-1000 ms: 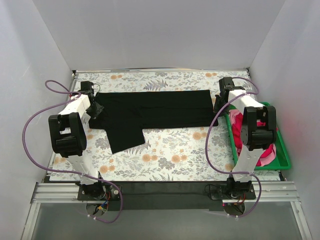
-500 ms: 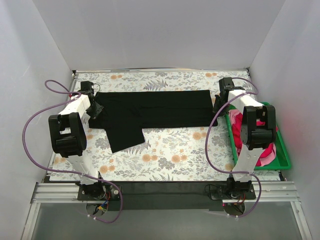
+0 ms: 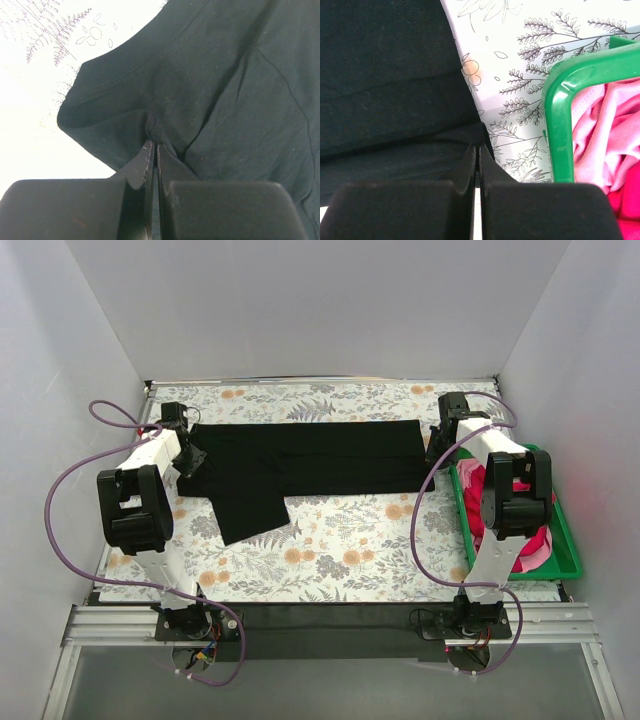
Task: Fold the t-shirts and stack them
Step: Fold the tshirt
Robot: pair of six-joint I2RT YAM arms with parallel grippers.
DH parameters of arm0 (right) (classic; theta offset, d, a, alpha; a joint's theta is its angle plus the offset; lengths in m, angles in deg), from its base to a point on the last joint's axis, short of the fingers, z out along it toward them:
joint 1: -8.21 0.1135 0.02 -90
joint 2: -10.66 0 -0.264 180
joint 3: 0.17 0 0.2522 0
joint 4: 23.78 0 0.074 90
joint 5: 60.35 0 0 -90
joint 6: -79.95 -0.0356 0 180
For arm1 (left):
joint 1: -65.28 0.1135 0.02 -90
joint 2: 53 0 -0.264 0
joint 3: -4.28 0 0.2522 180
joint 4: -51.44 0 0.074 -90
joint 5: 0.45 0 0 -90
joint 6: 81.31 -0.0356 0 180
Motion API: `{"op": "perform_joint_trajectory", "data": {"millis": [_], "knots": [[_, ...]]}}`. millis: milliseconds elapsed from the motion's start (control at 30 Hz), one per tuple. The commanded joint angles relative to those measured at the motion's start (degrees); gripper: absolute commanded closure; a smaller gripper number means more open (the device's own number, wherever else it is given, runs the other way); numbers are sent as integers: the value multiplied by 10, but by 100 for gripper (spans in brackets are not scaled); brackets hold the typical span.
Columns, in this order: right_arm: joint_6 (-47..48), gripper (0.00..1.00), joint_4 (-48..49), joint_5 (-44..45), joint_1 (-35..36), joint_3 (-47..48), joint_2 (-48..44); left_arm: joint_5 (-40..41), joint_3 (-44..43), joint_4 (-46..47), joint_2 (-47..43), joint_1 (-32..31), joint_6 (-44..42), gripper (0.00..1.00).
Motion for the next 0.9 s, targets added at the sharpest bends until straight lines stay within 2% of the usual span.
{"op": "perform_joint_trajectory", "data": {"millis": [0,367,433,467,500,567,600,667,700,867], "knots": [[4,99,14,7,-5,25,0,36,2,16,-19,9,6,100],[13,99,36,3,-5,23,37,47,10,36,4,9,6,100],[18,93,35,-2,-4,25,34,49,15,36,0,9,8,93],[20,90,36,-9,-5,26,31,49,17,37,-9,9,8,86],[21,81,36,-10,-4,26,23,47,19,38,-15,9,1,81],[28,74,36,-16,-3,24,11,41,22,49,-29,9,-8,72],[30,70,36,-18,-3,22,-2,40,25,50,-46,9,-13,61],[36,65,35,-25,-1,18,-16,33,30,49,-66,8,-25,51],[39,61,34,-28,1,12,-31,30,33,49,-88,7,-29,42],[49,52,27,-42,25,-14,-82,18,104,32,-175,-6,-36,27]]}}
